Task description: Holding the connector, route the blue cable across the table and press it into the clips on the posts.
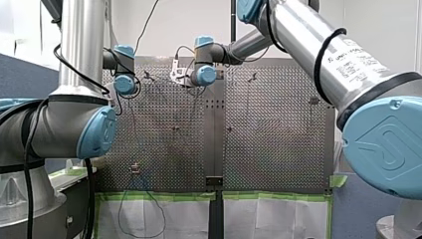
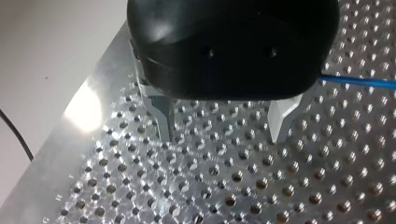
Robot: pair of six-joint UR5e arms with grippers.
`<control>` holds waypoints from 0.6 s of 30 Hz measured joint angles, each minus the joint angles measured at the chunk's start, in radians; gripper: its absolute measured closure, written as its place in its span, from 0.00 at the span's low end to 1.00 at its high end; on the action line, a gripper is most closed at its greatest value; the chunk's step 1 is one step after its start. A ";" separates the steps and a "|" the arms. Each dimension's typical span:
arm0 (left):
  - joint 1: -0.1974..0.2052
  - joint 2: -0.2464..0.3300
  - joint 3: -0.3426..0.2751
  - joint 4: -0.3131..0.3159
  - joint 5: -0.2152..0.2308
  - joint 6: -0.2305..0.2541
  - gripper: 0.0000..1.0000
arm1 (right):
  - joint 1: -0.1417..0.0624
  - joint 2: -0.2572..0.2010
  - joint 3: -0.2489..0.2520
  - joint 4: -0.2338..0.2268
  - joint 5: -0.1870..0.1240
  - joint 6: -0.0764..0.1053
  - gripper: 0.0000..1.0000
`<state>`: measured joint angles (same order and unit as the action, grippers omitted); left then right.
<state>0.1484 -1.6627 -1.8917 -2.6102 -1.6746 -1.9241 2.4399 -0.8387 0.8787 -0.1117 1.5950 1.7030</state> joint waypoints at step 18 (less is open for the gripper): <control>-0.026 0.148 -0.094 -0.153 0.041 -0.018 0.00 | -0.001 0.002 0.000 0.007 0.001 0.004 1.00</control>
<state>0.1223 -1.5145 -1.9860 -2.7635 -1.6331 -1.9419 2.4393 -0.8370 0.8786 -0.1046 1.5959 1.7065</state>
